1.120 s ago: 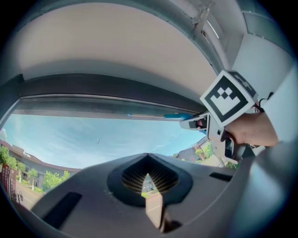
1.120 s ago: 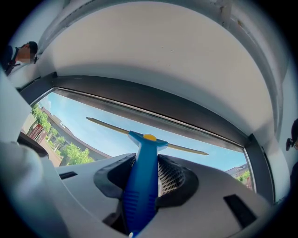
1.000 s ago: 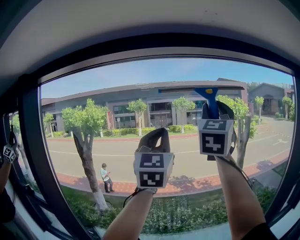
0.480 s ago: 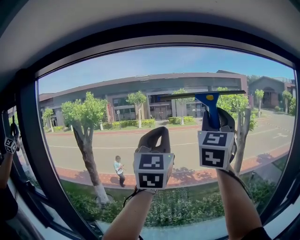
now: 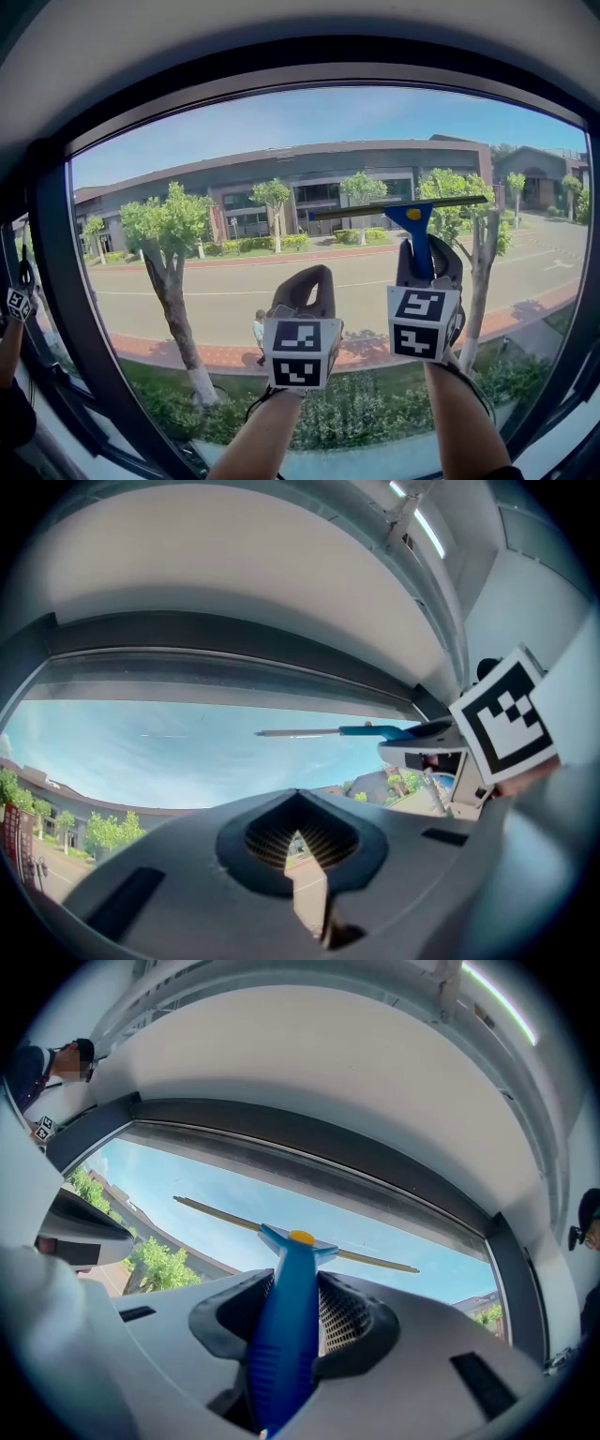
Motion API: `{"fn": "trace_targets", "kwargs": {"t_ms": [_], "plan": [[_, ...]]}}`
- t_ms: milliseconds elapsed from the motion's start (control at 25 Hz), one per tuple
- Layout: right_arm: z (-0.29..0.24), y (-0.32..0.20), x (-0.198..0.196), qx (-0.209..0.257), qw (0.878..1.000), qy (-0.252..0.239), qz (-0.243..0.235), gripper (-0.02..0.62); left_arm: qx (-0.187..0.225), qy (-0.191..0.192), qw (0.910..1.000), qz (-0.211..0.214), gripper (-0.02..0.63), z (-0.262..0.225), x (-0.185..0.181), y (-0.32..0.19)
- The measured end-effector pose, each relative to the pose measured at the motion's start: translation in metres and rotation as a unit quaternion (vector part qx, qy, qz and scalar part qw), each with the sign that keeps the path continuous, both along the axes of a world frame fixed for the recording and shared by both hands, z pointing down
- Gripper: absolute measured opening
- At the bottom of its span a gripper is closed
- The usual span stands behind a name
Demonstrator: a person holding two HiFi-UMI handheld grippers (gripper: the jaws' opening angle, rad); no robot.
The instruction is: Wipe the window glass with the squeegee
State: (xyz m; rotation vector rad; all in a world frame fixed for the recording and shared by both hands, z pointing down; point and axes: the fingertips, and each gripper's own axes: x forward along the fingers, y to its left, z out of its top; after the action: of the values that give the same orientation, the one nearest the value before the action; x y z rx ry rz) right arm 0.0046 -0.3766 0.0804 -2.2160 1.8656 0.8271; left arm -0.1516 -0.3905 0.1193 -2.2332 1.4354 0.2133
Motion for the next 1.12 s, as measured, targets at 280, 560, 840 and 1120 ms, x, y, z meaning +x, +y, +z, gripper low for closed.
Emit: {"fn": "trace_targets", "kwargs": {"t_ms": [280, 560, 840, 1120], "plan": [[0.027, 0.001, 0.002, -0.011, 1.0, -0.008, 0.002, 0.14, -0.02, 0.005, 0.9998, 0.003, 0.001, 0.022, 0.005, -0.004], [0.06, 0.002, 0.001, -0.027, 1.0, -0.008, 0.002, 0.141, -0.044, 0.014, 0.9989, 0.003, 0.0, 0.053, 0.0, -0.008], [0.088, 0.006, 0.004, -0.038, 0.999, -0.008, 0.002, 0.14, -0.064, 0.018, 0.9978, 0.001, 0.001, 0.081, -0.003, -0.008], [0.116, 0.008, 0.001, -0.053, 0.999, -0.009, -0.001, 0.141, -0.077, 0.015, 0.9969, 0.011, 0.001, 0.103, 0.003, -0.004]]}}
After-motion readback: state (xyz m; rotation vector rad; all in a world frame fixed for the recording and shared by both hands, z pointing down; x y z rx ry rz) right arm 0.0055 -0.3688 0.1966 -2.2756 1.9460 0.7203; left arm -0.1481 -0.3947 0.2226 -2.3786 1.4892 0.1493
